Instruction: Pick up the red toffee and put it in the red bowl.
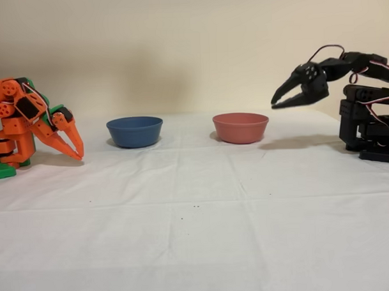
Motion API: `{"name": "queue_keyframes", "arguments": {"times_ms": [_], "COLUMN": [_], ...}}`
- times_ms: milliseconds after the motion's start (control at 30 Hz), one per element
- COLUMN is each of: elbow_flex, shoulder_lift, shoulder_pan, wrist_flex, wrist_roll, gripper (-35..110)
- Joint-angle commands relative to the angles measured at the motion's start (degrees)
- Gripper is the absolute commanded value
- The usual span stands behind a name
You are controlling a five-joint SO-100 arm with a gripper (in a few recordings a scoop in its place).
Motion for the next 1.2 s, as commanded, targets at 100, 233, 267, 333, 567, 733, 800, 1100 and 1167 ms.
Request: {"name": "queue_keyframes", "arguments": {"times_ms": [100, 233, 267, 333, 567, 733, 800, 1100, 1167], "elbow_flex": [6.5, 8.61, 9.76, 11.51, 11.51, 11.51, 11.51, 11.51, 11.51], "shoulder_lift": [0.88, 0.97, 0.97, 0.97, 0.97, 0.97, 0.97, 0.97, 0.97], "shoulder_pan": [0.79, 0.79, 0.79, 1.05, 1.14, 1.14, 1.14, 1.05, 1.05], "wrist_flex": [-3.96, -2.55, -2.55, -0.88, 4.57, 4.57, 4.57, 4.57, 4.57], "wrist_roll": [1.67, 2.99, 2.64, 2.29, 5.8, 5.27, 5.27, 5.27, 5.27], "gripper": [1, 1, 1, 1, 1, 1, 1, 1, 1]}}
